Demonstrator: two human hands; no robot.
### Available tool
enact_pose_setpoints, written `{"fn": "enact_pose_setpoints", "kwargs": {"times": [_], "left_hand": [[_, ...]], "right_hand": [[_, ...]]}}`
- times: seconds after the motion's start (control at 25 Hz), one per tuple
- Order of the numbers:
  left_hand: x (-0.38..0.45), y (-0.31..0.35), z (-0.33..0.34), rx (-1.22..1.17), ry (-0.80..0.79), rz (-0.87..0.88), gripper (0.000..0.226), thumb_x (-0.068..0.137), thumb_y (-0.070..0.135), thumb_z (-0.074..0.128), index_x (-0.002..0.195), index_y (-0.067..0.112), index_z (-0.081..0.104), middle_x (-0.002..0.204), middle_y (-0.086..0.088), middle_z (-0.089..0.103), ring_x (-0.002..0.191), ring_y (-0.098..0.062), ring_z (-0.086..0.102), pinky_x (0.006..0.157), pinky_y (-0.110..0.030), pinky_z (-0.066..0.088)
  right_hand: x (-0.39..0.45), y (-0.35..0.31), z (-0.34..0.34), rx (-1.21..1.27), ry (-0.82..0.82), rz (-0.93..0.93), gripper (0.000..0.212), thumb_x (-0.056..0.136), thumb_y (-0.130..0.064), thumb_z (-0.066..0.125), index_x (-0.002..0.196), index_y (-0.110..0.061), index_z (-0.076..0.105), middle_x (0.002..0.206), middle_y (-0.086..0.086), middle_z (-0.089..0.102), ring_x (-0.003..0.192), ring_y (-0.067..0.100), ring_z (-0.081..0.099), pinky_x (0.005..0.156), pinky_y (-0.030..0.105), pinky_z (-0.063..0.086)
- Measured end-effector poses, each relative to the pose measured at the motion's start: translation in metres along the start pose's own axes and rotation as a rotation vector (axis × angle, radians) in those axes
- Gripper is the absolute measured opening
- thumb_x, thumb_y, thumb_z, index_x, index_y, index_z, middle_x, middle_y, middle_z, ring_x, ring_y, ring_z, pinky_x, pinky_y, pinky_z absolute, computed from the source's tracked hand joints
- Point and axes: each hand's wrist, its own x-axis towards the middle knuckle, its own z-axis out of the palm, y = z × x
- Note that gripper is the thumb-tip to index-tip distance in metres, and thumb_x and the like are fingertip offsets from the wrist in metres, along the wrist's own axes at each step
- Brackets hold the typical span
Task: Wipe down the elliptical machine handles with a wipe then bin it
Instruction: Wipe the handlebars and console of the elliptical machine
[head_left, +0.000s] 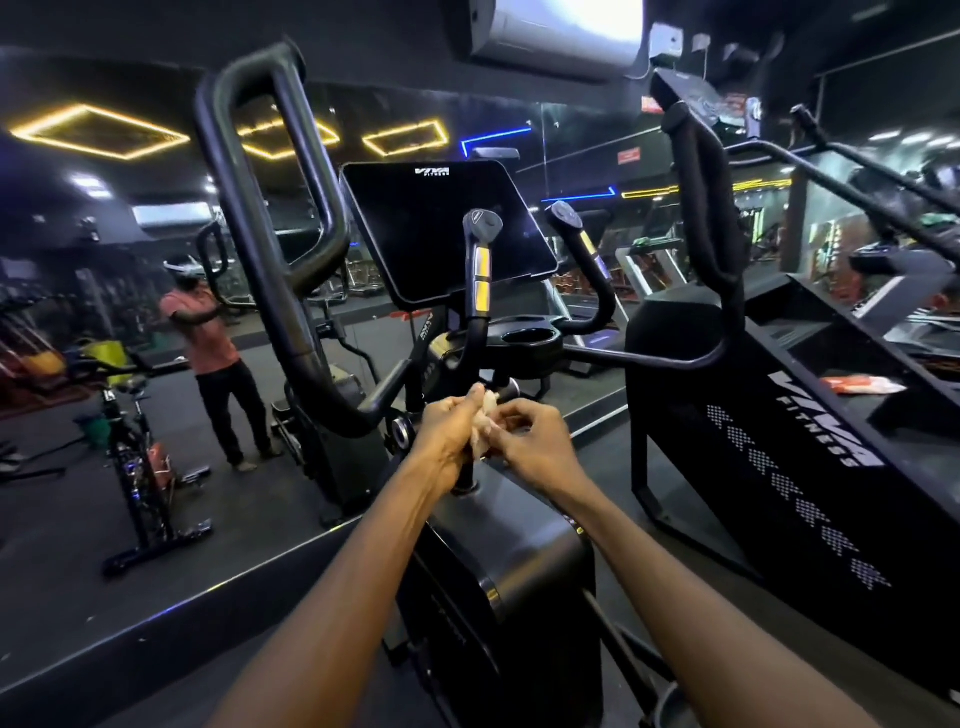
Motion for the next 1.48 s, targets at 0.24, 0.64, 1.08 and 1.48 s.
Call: {"fn": "enact_pose_setpoints", "kwargs": {"times": [0.24,0.64,1.08,1.48], "left_hand": [[0.013,0.017,0.014,0.273,-0.160,0.134,0.032,0.082,0.011,0.076,0.112,0.005,0.067,0.099,-0.012,0.070,0.079,-0.019,0.064,0.079,-0.035,0.054],[0.047,0.041,0.045,0.435,0.060,0.245,0.020,0.098,0.014,0.054,0.096,0.005,0.072,0.073,-0.007,0.068,0.061,-0.015,0.064,0.069,-0.038,0.058],[0.118,0.074,0.064,0.958,0.297,0.606,0.039,0.081,0.048,0.049,0.070,0.018,0.071,0.069,0.001,0.066,0.071,-0.018,0.062,0.065,-0.033,0.052],[0.160,0.070,0.031,0.674,0.494,0.609,0.024,0.092,0.040,0.049,0.090,0.020,0.061,0.098,-0.003,0.060,0.087,-0.017,0.056,0.077,-0.037,0.047]], "right_hand": [[0.043,0.005,-0.042,0.060,0.009,0.044,0.015,0.085,-0.008,0.066,0.074,-0.019,0.068,0.071,0.001,0.071,0.069,0.017,0.067,0.065,0.036,0.054],[0.107,0.011,-0.044,0.315,0.226,0.296,0.018,0.084,-0.033,0.065,0.092,-0.018,0.060,0.098,0.010,0.069,0.089,0.026,0.066,0.086,0.046,0.056],[0.157,0.005,0.002,0.489,0.214,0.031,0.024,0.102,-0.019,0.051,0.093,-0.019,0.073,0.087,0.004,0.074,0.086,0.020,0.069,0.079,0.039,0.057],[0.228,-0.021,0.031,-0.030,0.208,-0.138,0.021,0.102,-0.022,0.044,0.087,-0.013,0.056,0.080,0.006,0.067,0.079,0.028,0.062,0.066,0.035,0.044]]}}
